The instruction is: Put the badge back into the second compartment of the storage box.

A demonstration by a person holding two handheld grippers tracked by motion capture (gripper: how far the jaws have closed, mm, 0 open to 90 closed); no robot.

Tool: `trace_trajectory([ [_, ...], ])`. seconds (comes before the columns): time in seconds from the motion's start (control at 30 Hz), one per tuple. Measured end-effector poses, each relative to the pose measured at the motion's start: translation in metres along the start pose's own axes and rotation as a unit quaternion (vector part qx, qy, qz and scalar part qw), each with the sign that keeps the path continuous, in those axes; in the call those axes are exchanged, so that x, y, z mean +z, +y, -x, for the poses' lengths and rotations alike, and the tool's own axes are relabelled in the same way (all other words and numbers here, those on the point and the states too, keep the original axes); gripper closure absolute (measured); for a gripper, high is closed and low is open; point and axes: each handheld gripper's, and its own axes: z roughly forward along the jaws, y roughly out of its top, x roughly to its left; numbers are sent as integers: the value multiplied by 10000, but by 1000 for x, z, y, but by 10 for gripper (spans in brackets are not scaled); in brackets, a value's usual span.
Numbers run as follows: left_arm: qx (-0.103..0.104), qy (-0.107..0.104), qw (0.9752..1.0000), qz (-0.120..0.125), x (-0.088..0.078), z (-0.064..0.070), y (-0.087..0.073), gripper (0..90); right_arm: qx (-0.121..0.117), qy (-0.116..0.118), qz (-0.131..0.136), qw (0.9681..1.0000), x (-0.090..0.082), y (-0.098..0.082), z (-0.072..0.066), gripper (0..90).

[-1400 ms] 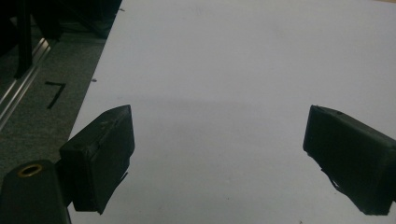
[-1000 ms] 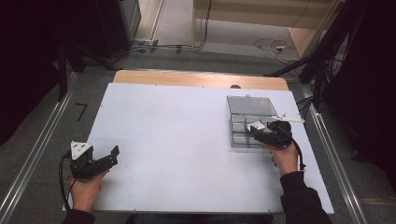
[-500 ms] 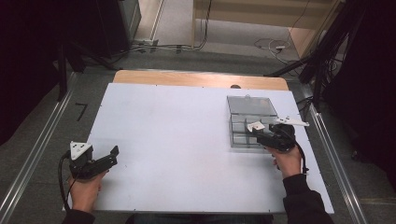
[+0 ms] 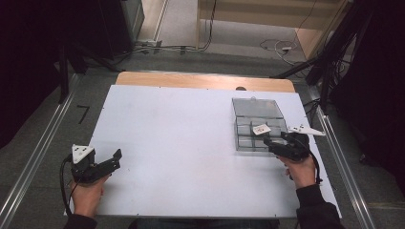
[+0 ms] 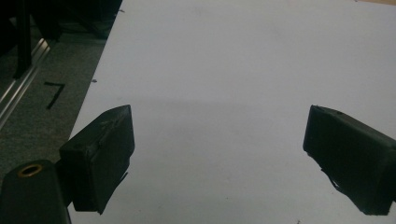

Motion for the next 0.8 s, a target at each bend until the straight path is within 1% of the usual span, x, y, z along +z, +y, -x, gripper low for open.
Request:
trace_trajectory([
  [0.17, -13, 5, 10000, 10, 0, 0, 0, 92, 19, 11, -42, 10000, -5, -4, 2, 191],
  [0.5, -10, -15, 10000, 24, -2, -1, 1, 92, 32, 32, 26, 10000, -18, -15, 4, 185],
  [0.53, -9, -9, 10000, 28, -2, -1, 1, 92, 61, 43, 32, 10000, -20, -16, 4, 185],
  [0.6, -6, -11, 10000, 23, -1, -1, 1, 92, 39, 48, 42, 10000, -22, -18, 6, 185],
  [0.8, 6, -15, 10000, 13, -1, 0, 0, 92, 93, 6, 66, 9999, -29, -24, 13, 185],
])
